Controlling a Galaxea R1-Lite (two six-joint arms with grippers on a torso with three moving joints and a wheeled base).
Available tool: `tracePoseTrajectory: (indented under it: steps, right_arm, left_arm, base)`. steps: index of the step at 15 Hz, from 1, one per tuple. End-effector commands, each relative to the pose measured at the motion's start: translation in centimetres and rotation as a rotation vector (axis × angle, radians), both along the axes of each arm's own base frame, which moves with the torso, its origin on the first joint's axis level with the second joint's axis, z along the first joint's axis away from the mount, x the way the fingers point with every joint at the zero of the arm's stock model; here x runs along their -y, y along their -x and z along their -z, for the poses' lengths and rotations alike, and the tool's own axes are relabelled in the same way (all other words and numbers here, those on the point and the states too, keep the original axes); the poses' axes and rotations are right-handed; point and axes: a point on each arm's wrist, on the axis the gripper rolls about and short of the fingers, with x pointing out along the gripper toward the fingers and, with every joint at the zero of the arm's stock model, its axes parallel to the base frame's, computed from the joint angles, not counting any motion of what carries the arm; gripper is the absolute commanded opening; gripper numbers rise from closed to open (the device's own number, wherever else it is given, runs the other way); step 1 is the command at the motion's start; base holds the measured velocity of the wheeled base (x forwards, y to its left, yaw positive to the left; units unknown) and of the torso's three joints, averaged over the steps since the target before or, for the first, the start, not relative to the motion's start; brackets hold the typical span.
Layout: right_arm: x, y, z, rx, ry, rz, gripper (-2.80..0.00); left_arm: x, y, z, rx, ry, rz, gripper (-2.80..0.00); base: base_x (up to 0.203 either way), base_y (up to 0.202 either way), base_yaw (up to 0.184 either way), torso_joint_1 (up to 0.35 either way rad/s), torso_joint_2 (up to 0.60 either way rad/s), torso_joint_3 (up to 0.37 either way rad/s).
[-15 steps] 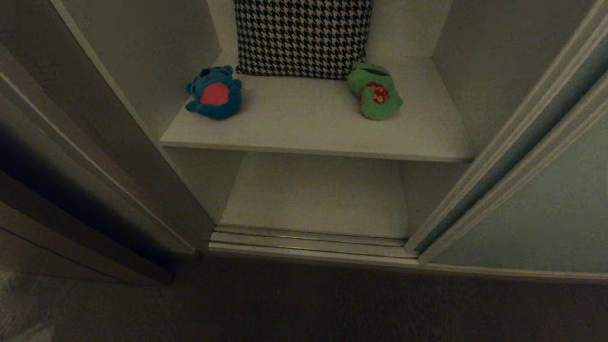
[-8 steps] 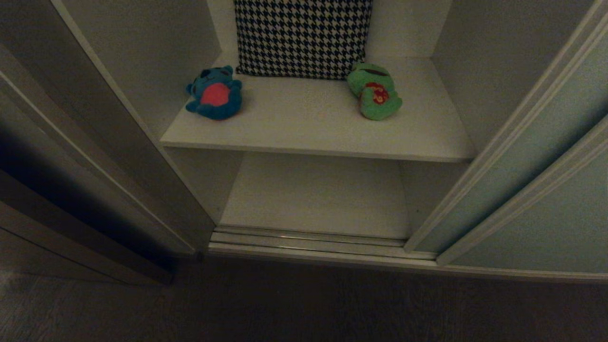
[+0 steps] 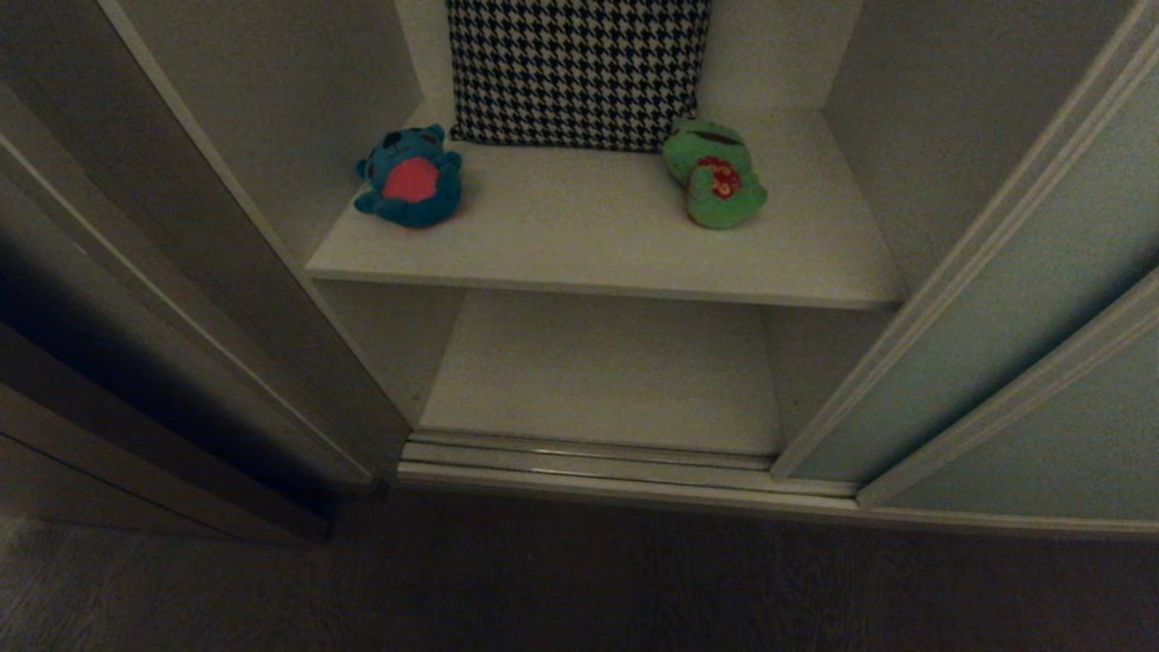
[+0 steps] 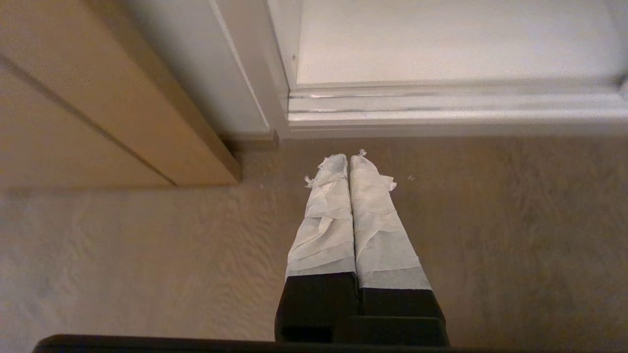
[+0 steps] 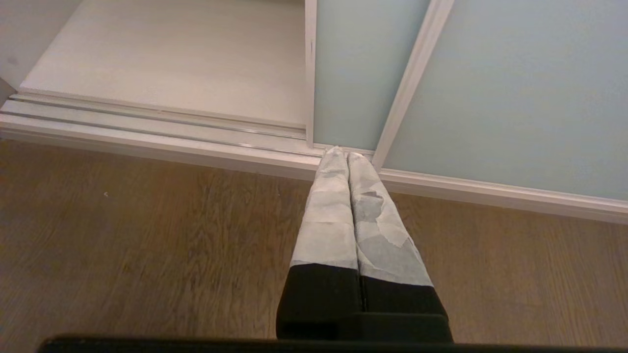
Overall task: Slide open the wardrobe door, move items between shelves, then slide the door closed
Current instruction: Open the door, then place the blue doll on the lower shelf
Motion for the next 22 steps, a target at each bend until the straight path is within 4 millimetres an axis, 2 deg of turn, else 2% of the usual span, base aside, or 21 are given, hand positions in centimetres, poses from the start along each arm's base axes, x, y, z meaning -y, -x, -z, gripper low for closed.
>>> tracePoseTrajectory:
  steps: [1, 12, 13, 14, 16, 18, 20, 22]
  right_arm:
    - [0.0, 0.0, 0.0, 0.002, 0.001, -0.003, -2.8]
    - [0.0, 0.0, 0.0, 0.002, 0.001, -0.001, -2.8]
    - [0.0, 0.0, 0.0, 0.002, 0.001, -0.001, -2.8]
    - [0.0, 0.0, 0.0, 0.002, 0.001, -0.001, -2.8]
    - [0.0, 0.0, 0.0, 0.001, 0.001, -0.002, -2.8]
    - [0.0, 0.0, 0.0, 0.002, 0.001, -0.001, -2.8]
    - [0.0, 0.0, 0.0, 0.002, 0.001, -0.002, -2.8]
    - [0.0, 0.0, 0.0, 0.002, 0.001, -0.001, -2.8]
  left_arm:
    - [0.0, 0.0, 0.1, -0.019, 0.02, -0.009, -2.8]
    - [0.0, 0.0, 0.1, -0.016, 0.01, -0.011, -2.8]
    - [0.0, 0.1, -0.6, 0.016, 0.01, -0.009, -2.8]
    - [0.0, 0.5, -1.9, 0.076, 0.011, -0.006, -2.8]
    - [0.0, 1.8, -6.1, 0.206, 0.014, 0.004, -2.8]
    - [0.0, 1.2, -10.3, 0.204, 0.02, 0.018, -2.8]
    - [0.1, -2.2, -14.8, 0.13, 0.027, 0.033, -2.8]
    - [0.3, -7.7, -18.5, 0.062, 0.031, 0.044, -2.8]
  base:
    - [0.0, 0.0, 0.0, 0.0, 0.0, 0.0]
    - [0.0, 0.0, 0.0, 0.0, 0.0, 0.0]
    - [0.0, 0.0, 0.0, 0.0, 0.0, 0.0]
    - [0.0, 0.0, 0.0, 0.0, 0.0, 0.0]
    - [0.0, 0.0, 0.0, 0.0, 0.0, 0.0]
    - [0.0, 0.0, 0.0, 0.0, 0.0, 0.0]
    - [0.0, 0.0, 0.0, 0.0, 0.0, 0.0]
    - [0.0, 0.0, 0.0, 0.0, 0.0, 0.0]
